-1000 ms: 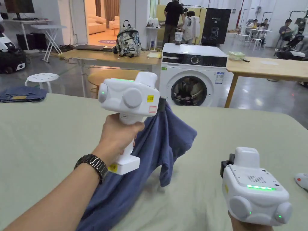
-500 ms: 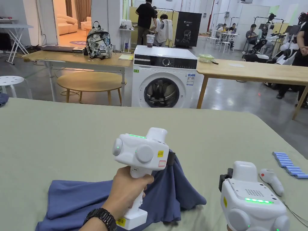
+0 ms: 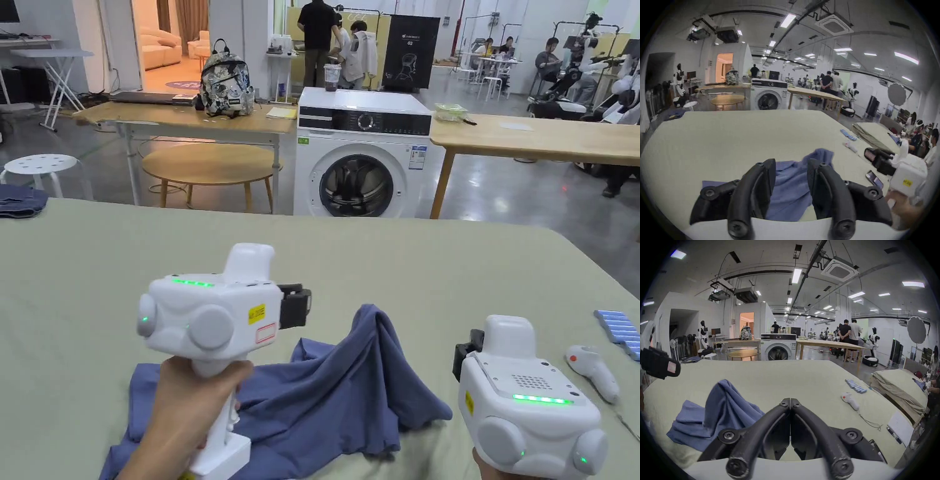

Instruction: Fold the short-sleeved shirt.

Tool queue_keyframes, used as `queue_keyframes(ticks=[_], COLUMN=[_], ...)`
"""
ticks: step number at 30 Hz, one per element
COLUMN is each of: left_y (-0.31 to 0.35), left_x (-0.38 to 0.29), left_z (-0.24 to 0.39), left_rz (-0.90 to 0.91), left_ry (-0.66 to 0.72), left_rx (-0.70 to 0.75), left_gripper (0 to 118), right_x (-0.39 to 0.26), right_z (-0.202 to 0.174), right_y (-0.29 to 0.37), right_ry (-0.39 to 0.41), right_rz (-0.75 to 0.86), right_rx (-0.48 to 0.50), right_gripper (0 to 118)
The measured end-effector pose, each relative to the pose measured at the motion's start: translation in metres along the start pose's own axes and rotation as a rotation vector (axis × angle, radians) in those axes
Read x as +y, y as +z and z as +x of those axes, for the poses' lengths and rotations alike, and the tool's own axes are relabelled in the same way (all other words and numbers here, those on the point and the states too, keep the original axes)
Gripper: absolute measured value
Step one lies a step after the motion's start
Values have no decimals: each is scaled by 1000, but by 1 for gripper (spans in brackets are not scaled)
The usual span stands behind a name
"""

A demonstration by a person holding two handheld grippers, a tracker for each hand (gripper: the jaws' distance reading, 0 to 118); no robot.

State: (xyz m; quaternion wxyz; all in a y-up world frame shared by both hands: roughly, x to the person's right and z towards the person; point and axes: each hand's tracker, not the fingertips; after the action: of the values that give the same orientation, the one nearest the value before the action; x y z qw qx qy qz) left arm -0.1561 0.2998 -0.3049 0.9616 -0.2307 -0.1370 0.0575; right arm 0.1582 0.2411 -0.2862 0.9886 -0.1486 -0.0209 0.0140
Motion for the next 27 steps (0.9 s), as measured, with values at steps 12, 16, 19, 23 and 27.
queue_keyframes(ticks=[12, 16, 19, 23, 27], left_y=[29, 18, -3, -43, -83], left_x=[-54, -47, -39, -34, -36], left_z=[-106, -150, -180, -211, -233], left_rz=[-64, -129, -215, -356, -478], left_ry=[110, 189, 196, 222, 284], left_rx=[247, 268, 277, 272, 238], left_gripper=[0, 0, 0, 0, 27], right_x=[-2, -3, -5, -12, -16], right_z=[-31, -36, -38, -38, -36], right_y=[-10, -20, -29, -44, -42], right_ry=[4, 12, 17, 18, 27], right_rz=[-10, -23, -33, -50, -72], right_rx=[77, 86, 89, 88, 77], right_gripper=[0, 0, 0, 0, 0])
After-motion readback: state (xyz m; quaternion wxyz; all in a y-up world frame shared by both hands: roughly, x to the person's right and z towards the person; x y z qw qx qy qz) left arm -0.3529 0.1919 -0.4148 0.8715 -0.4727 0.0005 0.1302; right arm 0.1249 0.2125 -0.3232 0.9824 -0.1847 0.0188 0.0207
